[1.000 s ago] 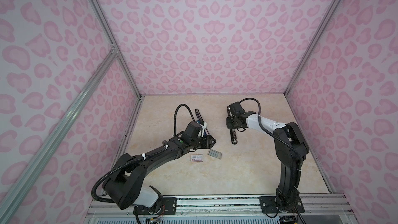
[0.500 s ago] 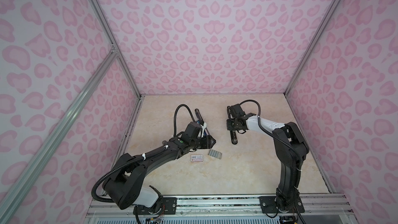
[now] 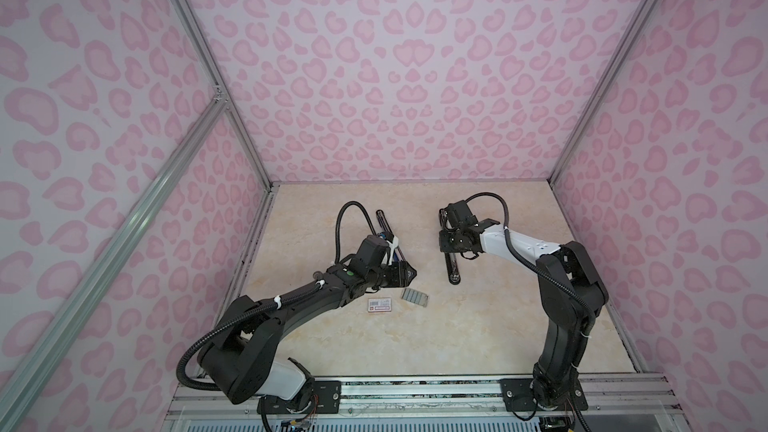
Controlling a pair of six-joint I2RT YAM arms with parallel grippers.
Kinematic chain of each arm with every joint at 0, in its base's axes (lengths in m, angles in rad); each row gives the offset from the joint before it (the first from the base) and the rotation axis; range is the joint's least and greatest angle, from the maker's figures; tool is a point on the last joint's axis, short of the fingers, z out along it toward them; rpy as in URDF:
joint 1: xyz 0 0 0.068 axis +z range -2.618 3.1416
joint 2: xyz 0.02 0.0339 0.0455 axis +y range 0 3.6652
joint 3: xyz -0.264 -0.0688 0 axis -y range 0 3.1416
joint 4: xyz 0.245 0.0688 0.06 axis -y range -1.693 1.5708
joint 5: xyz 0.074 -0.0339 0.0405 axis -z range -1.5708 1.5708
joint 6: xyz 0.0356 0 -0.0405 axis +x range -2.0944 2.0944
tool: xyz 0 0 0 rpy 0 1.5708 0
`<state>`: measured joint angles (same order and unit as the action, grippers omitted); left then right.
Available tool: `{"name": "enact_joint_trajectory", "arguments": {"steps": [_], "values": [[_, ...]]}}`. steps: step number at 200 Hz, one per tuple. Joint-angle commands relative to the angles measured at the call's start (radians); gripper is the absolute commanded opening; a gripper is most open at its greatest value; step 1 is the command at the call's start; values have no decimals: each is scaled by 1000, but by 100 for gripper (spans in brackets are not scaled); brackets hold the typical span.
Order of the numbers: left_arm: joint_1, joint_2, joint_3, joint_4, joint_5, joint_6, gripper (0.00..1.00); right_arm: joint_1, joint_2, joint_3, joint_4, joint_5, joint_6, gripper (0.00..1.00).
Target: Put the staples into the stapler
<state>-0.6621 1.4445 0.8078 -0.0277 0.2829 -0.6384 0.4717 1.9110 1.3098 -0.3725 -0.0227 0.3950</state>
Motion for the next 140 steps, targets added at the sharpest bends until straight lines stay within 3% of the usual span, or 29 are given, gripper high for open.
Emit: {"name": "enact_joint_trajectory", "arguments": {"steps": [1, 140], "values": [[-1, -16, -7, 32, -7, -6, 62, 1, 25, 6, -30, 8, -12, 31], [-1, -5, -1, 37, -2, -3, 62, 37, -104, -156, -40, -9, 17, 27]]}}
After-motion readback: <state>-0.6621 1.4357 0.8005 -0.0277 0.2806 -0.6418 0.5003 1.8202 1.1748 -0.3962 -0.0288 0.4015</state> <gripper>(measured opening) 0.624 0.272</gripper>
